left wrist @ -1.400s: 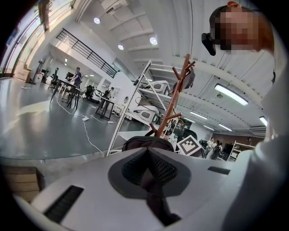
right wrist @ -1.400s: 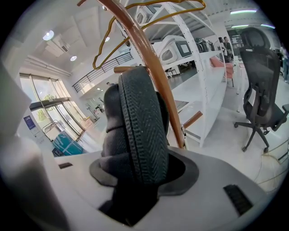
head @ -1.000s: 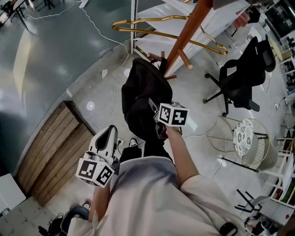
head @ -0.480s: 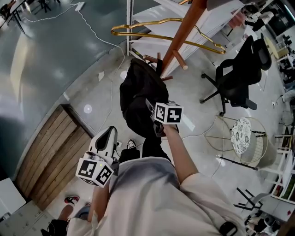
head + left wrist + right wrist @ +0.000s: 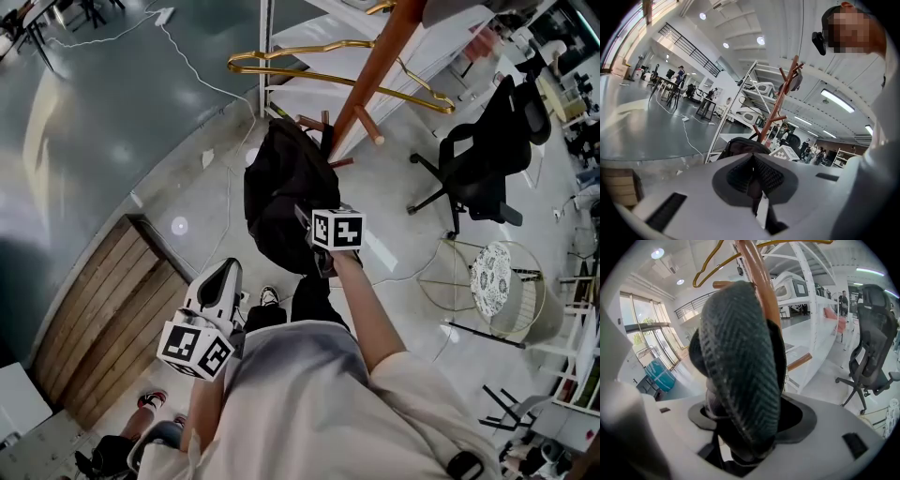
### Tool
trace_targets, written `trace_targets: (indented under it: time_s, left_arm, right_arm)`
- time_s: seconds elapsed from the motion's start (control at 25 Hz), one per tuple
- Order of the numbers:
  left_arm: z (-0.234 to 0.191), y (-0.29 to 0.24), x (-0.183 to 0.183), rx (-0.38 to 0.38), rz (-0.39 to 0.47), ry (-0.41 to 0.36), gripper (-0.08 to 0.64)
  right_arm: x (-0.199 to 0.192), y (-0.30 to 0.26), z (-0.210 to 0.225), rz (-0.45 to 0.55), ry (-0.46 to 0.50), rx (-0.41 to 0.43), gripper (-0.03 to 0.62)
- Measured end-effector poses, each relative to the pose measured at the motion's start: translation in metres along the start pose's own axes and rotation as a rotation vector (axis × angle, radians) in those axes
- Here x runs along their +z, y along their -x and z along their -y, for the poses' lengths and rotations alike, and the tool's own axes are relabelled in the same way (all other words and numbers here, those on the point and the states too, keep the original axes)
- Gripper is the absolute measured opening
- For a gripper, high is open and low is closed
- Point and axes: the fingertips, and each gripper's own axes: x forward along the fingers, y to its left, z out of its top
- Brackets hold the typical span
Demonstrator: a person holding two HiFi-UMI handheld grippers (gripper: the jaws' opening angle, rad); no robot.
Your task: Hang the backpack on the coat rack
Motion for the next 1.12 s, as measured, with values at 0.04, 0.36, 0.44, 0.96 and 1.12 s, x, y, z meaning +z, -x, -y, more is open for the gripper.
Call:
trace_targets:
  time_s: [0.04,0.36,0.44,0.96,1.12]
  left_arm:
    - [0.001,0.001,-0.002,-0.002,0.004,0.002,0.006]
    - [-0.008,0.012,-0.005,0.002,0.002,0.003,0.006]
    - [-0.007,0.014,-0.006,0.003,0.003,0.006,0.006]
    - [0.002,0.018,-0.009,-0.028,-0.014,-0.002,0.006]
    - [0.005,0.017,-0.011,-0.040,-0.015,-0.006,0.006]
  right_arm:
    - [-0.002,0.000,0.002,-0.008,0.006,-0.005,0.295]
    - [-0.002,-0.004,-0.004,-0.010,0.000,-0.014,0.316]
    - [-0.003,-0.004,-0.007,-0.009,-0.017,0.009,0.333]
    - [-0.014,0.016,-0.008,-0.015,-0.025,0.036,0.341]
    - [-0.018,0.023,-0.009,-0.012,-0.017,0.036,0.341]
